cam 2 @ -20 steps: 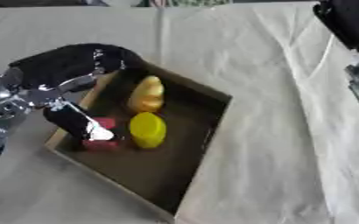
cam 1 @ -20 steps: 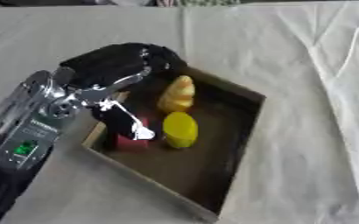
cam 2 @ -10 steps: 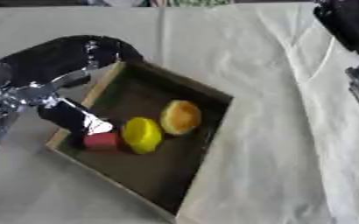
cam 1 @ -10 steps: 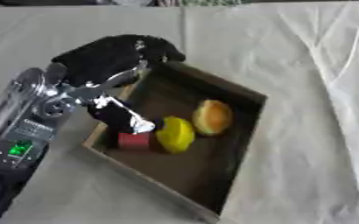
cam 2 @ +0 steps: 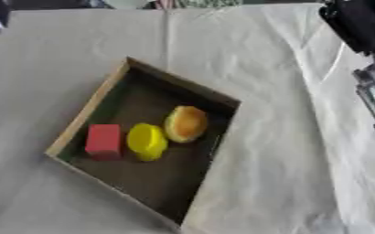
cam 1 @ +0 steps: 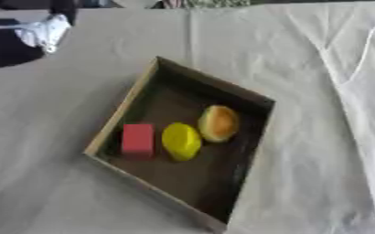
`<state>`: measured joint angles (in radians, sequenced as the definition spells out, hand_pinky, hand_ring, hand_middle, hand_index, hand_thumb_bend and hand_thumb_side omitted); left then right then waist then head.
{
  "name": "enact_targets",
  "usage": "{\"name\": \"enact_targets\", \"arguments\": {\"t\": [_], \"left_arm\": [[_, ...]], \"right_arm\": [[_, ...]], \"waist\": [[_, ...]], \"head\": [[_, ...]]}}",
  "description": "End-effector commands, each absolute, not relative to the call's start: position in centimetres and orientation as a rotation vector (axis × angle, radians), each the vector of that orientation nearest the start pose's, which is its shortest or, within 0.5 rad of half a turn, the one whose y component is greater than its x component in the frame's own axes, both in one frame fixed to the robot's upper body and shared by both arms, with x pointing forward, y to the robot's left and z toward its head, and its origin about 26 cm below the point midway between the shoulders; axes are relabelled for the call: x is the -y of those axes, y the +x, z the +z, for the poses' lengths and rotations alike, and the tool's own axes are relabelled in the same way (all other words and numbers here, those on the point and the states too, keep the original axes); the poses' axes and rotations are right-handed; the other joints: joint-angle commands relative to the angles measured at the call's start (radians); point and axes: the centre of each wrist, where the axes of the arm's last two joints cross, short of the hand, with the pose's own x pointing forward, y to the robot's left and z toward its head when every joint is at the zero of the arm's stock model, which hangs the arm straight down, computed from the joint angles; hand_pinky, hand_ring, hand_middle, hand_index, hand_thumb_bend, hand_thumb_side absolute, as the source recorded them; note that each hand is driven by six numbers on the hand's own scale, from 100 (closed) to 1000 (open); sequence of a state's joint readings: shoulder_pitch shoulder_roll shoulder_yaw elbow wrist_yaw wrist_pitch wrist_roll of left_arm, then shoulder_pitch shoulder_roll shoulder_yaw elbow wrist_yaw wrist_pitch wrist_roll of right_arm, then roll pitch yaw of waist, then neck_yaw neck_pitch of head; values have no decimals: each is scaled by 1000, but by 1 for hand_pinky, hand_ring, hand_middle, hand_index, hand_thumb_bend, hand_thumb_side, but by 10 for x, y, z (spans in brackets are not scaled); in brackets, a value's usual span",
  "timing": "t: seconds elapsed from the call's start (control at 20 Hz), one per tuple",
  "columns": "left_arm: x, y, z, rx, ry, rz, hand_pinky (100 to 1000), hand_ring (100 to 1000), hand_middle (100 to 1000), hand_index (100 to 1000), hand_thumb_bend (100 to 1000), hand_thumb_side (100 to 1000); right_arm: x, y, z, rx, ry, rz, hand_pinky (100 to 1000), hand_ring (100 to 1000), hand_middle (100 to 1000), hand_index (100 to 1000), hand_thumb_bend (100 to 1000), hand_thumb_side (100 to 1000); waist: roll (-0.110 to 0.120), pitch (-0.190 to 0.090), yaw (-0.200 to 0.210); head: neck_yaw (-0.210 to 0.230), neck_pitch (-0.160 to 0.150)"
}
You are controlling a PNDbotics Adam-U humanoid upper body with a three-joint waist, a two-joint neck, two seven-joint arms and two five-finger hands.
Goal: Pick up objects on the table and place them in the box.
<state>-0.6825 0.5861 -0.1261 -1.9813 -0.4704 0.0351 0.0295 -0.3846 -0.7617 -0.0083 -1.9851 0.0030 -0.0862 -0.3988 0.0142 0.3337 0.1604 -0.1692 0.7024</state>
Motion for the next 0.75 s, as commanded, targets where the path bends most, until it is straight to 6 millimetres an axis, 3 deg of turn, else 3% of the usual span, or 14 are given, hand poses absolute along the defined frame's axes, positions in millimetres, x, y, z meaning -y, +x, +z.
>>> {"name": "enact_targets", "arguments": {"t": [0.05, 0.35, 0.75], "left_arm": [[-266, 301, 325, -3115, -1212, 823, 809, 835, 786, 859, 252, 241], [-310, 296, 292, -3211, -1273, 442, 789, 816, 772, 862, 209, 356], [-327, 291, 256, -3338, -1144, 78, 775, 803, 760, 844, 139, 474]], "right_arm": [[315, 293, 283, 2548, -724, 356, 805, 745, 669, 784, 100, 628], [314, 293, 284, 2585, -719, 321, 814, 748, 673, 784, 100, 589], [312, 295, 280, 2611, -674, 240, 806, 748, 675, 785, 100, 629]], "waist": [[-5, -13, 3], [-27, -5, 11], [-50, -2, 15]], "head": [[-2, -10], [14, -14], [38, -14]]}}
